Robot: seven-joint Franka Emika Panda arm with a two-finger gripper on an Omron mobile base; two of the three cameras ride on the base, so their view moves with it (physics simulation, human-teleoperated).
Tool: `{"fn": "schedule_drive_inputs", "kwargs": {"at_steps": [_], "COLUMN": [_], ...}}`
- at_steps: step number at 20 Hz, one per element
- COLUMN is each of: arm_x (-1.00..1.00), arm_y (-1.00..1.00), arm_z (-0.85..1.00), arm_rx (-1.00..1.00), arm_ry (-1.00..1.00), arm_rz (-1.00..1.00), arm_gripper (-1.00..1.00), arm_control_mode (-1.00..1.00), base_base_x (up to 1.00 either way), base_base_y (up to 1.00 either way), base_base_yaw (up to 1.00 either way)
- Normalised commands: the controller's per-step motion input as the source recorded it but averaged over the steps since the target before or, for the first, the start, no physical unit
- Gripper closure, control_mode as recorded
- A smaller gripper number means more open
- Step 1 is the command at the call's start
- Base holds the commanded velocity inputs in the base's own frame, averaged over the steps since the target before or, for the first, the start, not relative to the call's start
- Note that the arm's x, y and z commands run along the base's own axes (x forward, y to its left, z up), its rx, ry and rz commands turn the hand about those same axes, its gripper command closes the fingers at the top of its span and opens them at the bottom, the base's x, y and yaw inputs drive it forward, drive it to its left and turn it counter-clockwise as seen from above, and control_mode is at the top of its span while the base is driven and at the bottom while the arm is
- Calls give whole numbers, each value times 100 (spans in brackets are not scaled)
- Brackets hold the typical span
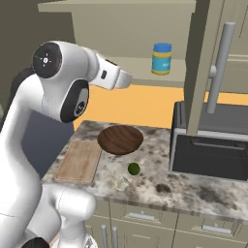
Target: Open the cabinet. Place the bowl and condiment on the counter. Then place the lime and garlic on the cutting board.
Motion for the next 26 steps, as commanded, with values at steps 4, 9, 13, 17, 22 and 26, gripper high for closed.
{"fn": "schedule_drive_inputs", "kwargs": {"at_steps": [4,9,13,17,22,26], "arm_x": [31,51,39,28,29,48], "arm_y": [-5,-3,-16,-45,-30,-5], "arm_z": [39,-2,-11,0,0,0], "arm_rx": [-32,-15,8,4,0,0], "arm_ry": [30,19,0,0,0,-4], "arm_rz": [4,10,5,0,0,0], "arm_gripper": [-100,-100,-100,-100,-100,-100], "arm_control_mode": [-100,-100,-100,-100,-100,-100], "base_base_x": [0,0,0,0,0,0], "base_base_y": [0,0,0,0,0,0], "base_base_yaw": [0,0,0,0,0,0]}}
